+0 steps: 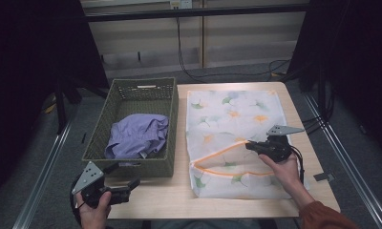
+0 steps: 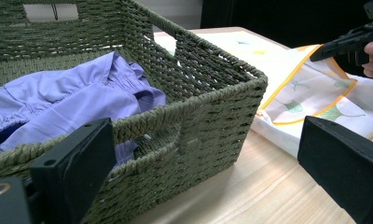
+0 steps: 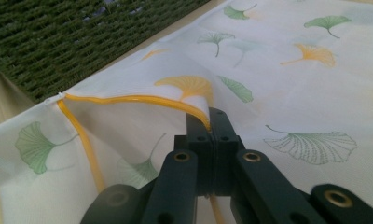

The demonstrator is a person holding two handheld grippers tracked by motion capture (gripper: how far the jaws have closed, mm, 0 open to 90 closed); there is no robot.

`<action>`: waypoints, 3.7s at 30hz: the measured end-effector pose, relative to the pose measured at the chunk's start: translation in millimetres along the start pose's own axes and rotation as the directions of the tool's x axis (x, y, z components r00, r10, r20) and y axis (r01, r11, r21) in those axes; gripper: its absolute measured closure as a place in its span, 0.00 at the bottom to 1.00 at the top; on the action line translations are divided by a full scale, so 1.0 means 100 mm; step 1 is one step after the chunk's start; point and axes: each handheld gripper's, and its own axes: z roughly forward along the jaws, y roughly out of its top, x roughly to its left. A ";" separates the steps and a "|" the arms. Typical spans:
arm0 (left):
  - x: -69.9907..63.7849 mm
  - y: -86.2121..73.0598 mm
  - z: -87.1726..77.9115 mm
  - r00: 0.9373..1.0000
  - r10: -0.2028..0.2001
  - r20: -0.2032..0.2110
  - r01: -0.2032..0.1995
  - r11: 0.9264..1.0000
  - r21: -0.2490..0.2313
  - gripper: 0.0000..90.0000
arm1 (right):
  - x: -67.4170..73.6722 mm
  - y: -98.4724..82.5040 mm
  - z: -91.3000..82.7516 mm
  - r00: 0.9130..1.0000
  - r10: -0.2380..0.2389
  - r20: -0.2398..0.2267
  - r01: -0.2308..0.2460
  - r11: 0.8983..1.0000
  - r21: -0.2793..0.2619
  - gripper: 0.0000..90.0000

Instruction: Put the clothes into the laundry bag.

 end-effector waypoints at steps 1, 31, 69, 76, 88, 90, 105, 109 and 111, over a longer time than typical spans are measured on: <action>0.00 0.00 0.00 1.000 -0.001 -0.001 0.001 1.000 0.001 0.05 | 0.01 0.01 0.00 1.000 -0.001 -0.003 0.001 1.000 -0.002 1.00; -0.01 0.00 -0.02 1.000 0.004 0.007 -0.004 1.000 -0.017 0.04 | -0.04 0.33 -0.05 1.000 0.003 -0.004 -0.003 0.994 -0.108 1.00; 0.20 0.34 0.11 1.000 0.014 0.007 -0.014 0.999 0.053 0.06 | -0.01 0.70 -0.10 1.000 0.002 -0.021 -0.007 0.972 -0.235 1.00; 0.36 0.67 0.33 0.999 0.031 0.021 -0.033 0.989 0.147 0.08 | -0.01 0.69 -0.08 1.000 0.002 -0.027 -0.008 0.975 -0.224 1.00; 0.59 0.97 0.66 0.998 0.047 0.034 -0.054 0.966 0.252 0.15 | -0.01 0.69 -0.05 0.999 0.000 -0.039 -0.009 0.978 -0.208 1.00; 0.62 0.99 0.68 0.998 0.044 0.033 -0.051 0.967 0.252 0.16 | -0.01 0.68 -0.04 0.999 0.000 -0.036 -0.007 0.978 -0.208 1.00; 0.90 1.13 1.20 0.999 0.040 0.026 -0.046 0.933 0.356 0.11 | -0.01 0.68 -0.02 0.999 0.002 -0.045 -0.011 0.980 -0.200 1.00; 0.95 1.08 1.33 0.999 0.033 0.032 -0.043 0.912 0.408 0.06 | -0.02 0.67 -0.01 0.999 -0.003 -0.048 -0.007 0.981 -0.195 1.00; 0.98 1.02 1.45 0.999 0.038 0.029 -0.048 0.889 0.456 0.06 | -0.02 0.67 -0.01 0.999 0.003 -0.048 -0.012 0.981 -0.195 1.00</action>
